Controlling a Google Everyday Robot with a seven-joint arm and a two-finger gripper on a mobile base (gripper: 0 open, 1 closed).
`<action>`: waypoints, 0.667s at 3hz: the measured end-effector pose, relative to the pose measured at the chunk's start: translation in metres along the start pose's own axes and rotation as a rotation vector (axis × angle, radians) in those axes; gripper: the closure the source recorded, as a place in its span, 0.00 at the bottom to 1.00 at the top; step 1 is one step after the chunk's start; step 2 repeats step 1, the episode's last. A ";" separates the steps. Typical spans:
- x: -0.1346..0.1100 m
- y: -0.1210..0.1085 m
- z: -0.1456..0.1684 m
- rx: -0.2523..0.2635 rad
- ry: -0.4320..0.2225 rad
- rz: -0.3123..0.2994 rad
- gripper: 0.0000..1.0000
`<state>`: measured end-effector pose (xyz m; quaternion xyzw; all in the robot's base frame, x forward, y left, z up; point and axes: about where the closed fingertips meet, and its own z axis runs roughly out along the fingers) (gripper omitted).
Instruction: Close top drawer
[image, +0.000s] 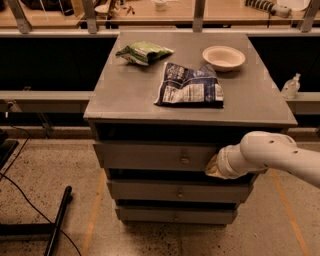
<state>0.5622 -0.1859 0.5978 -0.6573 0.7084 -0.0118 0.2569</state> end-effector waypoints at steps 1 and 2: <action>0.000 0.000 0.000 0.000 0.000 0.000 1.00; 0.000 0.000 0.000 0.000 0.000 0.000 1.00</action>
Offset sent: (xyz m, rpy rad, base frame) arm 0.0000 0.0000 0.0000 0.0000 0.0000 0.0000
